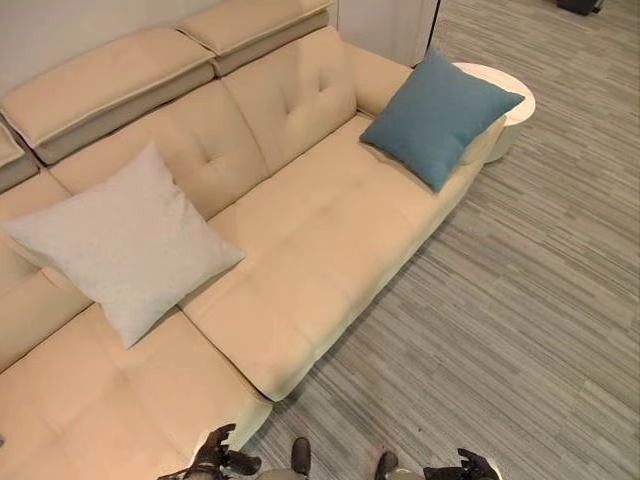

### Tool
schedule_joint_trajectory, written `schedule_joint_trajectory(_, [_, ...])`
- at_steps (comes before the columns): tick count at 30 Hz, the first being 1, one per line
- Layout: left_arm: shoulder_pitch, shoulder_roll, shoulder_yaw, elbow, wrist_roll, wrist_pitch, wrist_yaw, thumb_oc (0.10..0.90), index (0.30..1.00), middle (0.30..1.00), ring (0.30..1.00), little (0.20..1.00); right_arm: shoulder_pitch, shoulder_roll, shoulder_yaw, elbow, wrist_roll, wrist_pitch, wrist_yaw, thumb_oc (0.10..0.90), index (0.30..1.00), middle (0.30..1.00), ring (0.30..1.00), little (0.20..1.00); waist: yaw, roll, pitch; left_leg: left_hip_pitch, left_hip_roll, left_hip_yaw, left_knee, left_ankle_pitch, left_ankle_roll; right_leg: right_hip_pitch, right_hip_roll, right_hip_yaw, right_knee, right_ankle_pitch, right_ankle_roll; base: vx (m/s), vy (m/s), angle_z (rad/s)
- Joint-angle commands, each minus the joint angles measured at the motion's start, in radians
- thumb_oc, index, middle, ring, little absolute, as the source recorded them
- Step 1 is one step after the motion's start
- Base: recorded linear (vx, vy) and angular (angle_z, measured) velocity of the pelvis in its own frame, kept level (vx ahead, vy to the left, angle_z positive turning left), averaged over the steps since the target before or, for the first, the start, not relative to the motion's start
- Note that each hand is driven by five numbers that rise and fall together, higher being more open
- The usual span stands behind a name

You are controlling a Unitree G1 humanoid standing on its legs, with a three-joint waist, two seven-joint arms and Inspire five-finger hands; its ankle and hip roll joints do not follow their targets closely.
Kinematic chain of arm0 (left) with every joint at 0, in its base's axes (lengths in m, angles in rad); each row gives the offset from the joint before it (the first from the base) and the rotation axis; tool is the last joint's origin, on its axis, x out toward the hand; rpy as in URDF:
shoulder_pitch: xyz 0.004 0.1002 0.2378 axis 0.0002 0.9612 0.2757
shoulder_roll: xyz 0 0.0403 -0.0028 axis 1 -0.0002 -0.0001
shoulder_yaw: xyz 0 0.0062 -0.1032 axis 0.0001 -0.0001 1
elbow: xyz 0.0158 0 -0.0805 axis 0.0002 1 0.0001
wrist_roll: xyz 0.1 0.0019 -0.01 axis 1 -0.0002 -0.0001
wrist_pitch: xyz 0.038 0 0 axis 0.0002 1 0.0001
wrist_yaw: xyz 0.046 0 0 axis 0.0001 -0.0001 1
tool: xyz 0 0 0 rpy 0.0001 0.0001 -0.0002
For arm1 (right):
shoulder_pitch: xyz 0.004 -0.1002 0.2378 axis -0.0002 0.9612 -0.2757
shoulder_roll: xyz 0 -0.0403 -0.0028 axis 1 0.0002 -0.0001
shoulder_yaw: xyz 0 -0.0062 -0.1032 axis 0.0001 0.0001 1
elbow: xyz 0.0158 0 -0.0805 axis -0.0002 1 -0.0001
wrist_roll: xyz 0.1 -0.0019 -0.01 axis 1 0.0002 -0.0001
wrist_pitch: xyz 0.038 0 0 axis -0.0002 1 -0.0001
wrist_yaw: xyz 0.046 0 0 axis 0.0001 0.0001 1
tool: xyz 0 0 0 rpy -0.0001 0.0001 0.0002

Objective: Pick up all the scattered cushions and arrange them neatly on the sofa.

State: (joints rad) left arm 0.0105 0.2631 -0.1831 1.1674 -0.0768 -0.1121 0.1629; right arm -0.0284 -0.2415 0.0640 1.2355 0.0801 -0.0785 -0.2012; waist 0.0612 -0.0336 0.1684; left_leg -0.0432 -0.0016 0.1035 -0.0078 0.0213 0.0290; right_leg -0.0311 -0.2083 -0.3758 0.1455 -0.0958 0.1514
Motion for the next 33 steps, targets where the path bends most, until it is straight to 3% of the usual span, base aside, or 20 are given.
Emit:
schedule_joint_trajectory(1, [-0.023, -0.008, 0.014, -0.013, 0.012, -0.034, 0.002, 0.800, 0.900, 0.900, 0.900, 0.900, -0.001, -0.054, 0.014, -0.017, 0.002, -0.018, -0.028, 0.800, 0.900, 0.900, 0.900, 0.900, -0.004, -0.029, -0.050, -0.033, 0.012, -0.051, 0.033, -0.080, -0.036, -0.011, 0.064, 0.060, -0.034, 0.030, -0.023, 0.06, -0.219, -0.49])
schedule_joint_trajectory(3, [-0.038, -0.018, 0.009, -0.016, -0.013, -0.034, 0.008, 0.800, 0.900, 0.900, 0.900, 0.900, -0.009, -0.054, 0.018, -0.024, 0.022, -0.020, -0.028, 0.800, 0.900, 0.900, 0.900, 0.900, -0.025, -0.027, -0.045, -0.033, 0.023, -0.055, 0.053, -0.079, -0.050, -0.014, 0.092, 0.101, -0.067, 0.037, -0.037, 0.06, -0.271, -0.24])
schedule_joint_trajectory(6, [-0.046, -0.029, -0.002, -0.020, -0.018, -0.036, 0.008, 0.800, 0.900, 0.900, 0.900, 0.900, -0.004, -0.056, 0.014, -0.033, 0.035, -0.027, -0.031, 0.800, 0.900, 0.900, 0.900, 0.900, -0.038, -0.026, -0.042, -0.036, 0.029, -0.055, 0.093, -0.093, -0.061, -0.001, 0.107, 0.112, -0.087, 0.029, -0.050, 0.04, -0.150, -0.10])
schedule_joint_trajectory(9, [-0.071, -0.045, -0.038, -0.045, -0.025, -0.032, 0.005, 0.800, 0.900, 0.900, 0.900, 0.900, 0.007, -0.069, -0.001, -0.039, 0.057, -0.032, -0.043, 0.800, 0.900, 0.900, 0.900, 0.900, -0.055, -0.037, -0.016, -0.101, 0.038, -0.060, 0.285, -0.100, -0.082, 0.024, 0.120, 0.136, -0.106, 0.020, -0.079, 0.04, -0.188, -0.03])
schedule_joint_trajectory(12, [-0.076, -0.047, -0.055, -0.053, -0.017, -0.031, 0.002, 0.800, 0.900, 0.900, 0.900, 0.900, 0.014, -0.070, -0.004, -0.039, 0.061, -0.030, -0.044, 0.800, 0.900, 0.900, 0.900, 0.900, -0.058, -0.039, -0.009, -0.123, 0.042, -0.067, 0.338, -0.088, -0.086, 0.033, 0.123, 0.142, -0.109, 0.019, -0.088, 0.05, -0.075, -0.14])
schedule_joint_trajectory(13, [-0.084, -0.047, -0.074, -0.071, -0.013, -0.032, 0.003, 0.800, 0.900, 0.900, 0.900, 0.900, 0.026, -0.072, -0.008, -0.040, 0.069, -0.028, -0.049, 0.800, 0.900, 0.900, 0.900, 0.900, -0.053, -0.040, 0.000, -0.164, 0.009, -0.098, 0.379, -0.089, -0.078, 0.046, 0.130, 0.160, -0.115, 0.019, -0.094, 0.10, -0.072, -0.16])
schedule_joint_trajectory(16, [-0.089, -0.052, -0.084, -0.072, -0.014, -0.031, 0.006, 0.800, 0.900, 0.900, 0.900, 0.900, 0.040, -0.073, -0.006, -0.037, 0.060, -0.029, -0.057, 0.800, 0.900, 0.900, 0.900, 0.900, -0.046, -0.046, -0.007, -0.203, -0.045, -0.120, 0.307, -0.111, -0.065, 0.069, 0.142, 0.185, -0.137, 0.014, -0.086, 0.18, -0.070, -0.19])
schedule_joint_trajectory(18, [-0.096, -0.057, -0.090, -0.068, -0.006, -0.027, 0.004, 0.800, 0.900, 0.900, 0.900, 0.900, 0.042, -0.076, -0.005, -0.035, 0.054, -0.026, -0.062, 0.800, 0.900, 0.900, 0.900, 0.900, -0.041, -0.038, -0.015, -0.234, -0.055, -0.105, 0.227, -0.057, -0.065, 0.094, 0.163, 0.196, -0.161, 0.010, -0.081, 0.29, -0.038, -0.31])
schedule_joint_trajectory(19, [-0.099, -0.060, -0.096, -0.075, -0.004, -0.030, 0.005, 0.800, 0.900, 0.900, 0.900, 0.900, 0.039, -0.074, -0.001, -0.032, 0.055, -0.024, -0.069, 0.800, 0.900, 0.900, 0.900, 0.900, -0.022, -0.028, -0.012, -0.269, -0.074, -0.110, 0.143, 0.001, -0.068, 0.121, 0.192, 0.220, -0.178, 0.005, -0.076, 0.25, -0.021, -0.19])
schedule_joint_trajectory(22, [-0.095, -0.062, -0.094, -0.075, -0.011, -0.035, 0.001, 0.800, 0.900, 0.900, 0.900, 0.900, 0.041, -0.073, -0.002, -0.028, 0.056, -0.020, -0.069, 0.800, 0.900, 0.900, 0.900, 0.900, -0.009, -0.021, -0.020, -0.261, -0.070, -0.118, 0.073, 0.024, -0.065, 0.137, 0.213, 0.251, -0.186, -0.006, -0.076, 0.22, 0.010, -0.43])
schedule_joint_trajectory(25, [-0.081, -0.067, -0.083, -0.067, -0.012, -0.031, 0.006, 0.800, 0.900, 0.900, 0.900, 0.900, 0.044, -0.065, 0.004, -0.014, 0.038, -0.017, -0.073, 0.800, 0.900, 0.900, 0.900, 0.900, -0.008, -0.029, -0.042, -0.236, -0.079, -0.130, 0.087, 0.021, -0.050, 0.143, 0.207, 0.268, -0.177, -0.017, -0.069, 0.31, 0.085, -0.76])
schedule_joint_trajectory(27, [-0.075, -0.065, -0.080, -0.064, -0.012, -0.031, 0.006, 0.800, 0.900, 0.900, 0.900, 0.900, 0.047, -0.059, 0.008, -0.011, 0.028, -0.014, -0.069, 0.800, 0.900, 0.900, 0.900, 0.900, -0.002, -0.038, -0.053, -0.220, -0.078, -0.121, 0.098, 0.004, -0.041, 0.145, 0.193, 0.277, -0.141, -0.030, -0.062, 0.36, 0.105, -0.59])
schedule_joint_trajectory(29, [-0.079, -0.050, -0.073, -0.077, -0.018, -0.030, 0.008, 0.800, 0.900, 0.900, 0.900, 0.900, 0.045, -0.060, 0.006, -0.007, 0.022, -0.006, -0.049, 0.800, 0.900, 0.900, 0.900, 0.900, 0.005, -0.042, -0.056, -0.164, -0.070, -0.098, 0.087, -0.035, -0.012, 0.078, 0.161, 0.258, 0.077, 0.002, -0.017, 0.27, 0.105, -0.31])
schedule_joint_trajectory(30, [-0.079, -0.050, -0.073, -0.077, -0.018, -0.030, 0.008, 0.800, 0.900, 0.900, 0.900, 0.900, 0.045, -0.060, 0.006, -0.007, 0.022, -0.006, -0.049, 0.800, 0.900, 0.900, 0.900, 0.900, 0.006, -0.043, -0.056, -0.164, -0.070, -0.097, 0.087, -0.035, -0.011, 0.076, 0.161, 0.260, 0.080, 0.000, -0.017, 0.14, 0.071, -0.54])
schedule_joint_trajectory(31, [-0.088, -0.035, -0.074, -0.096, -0.018, -0.026, 0.008, 0.800, 0.900, 0.900, 0.900, 0.900, 0.029, -0.070, 0.002, -0.009, 0.022, -0.004, -0.044, 0.800, 0.900, 0.900, 0.900, 0.900, -0.015, -0.033, -0.036, -0.120, -0.060, -0.093, 0.083, -0.056, 0.012, -0.020, 0.135, 0.241, 0.272, 0.100, 0.032, 0.14, 0.071, -0.51])
schedule_joint_trajectory(33, [-0.095, -0.028, -0.077, -0.100, -0.018, -0.027, 0.010, 0.800, 0.900, 0.900, 0.900, 0.900, 0.029, -0.073, 0.001, -0.013, 0.021, -0.007, -0.042, 0.800, 0.900, 0.900, 0.900, 0.900, -0.022, -0.023, -0.027, -0.105, -0.053, -0.090, 0.080, -0.065, 0.018, -0.058, 0.118, 0.221, 0.338, 0.115, 0.043, 0.16, 0.066, -0.08])
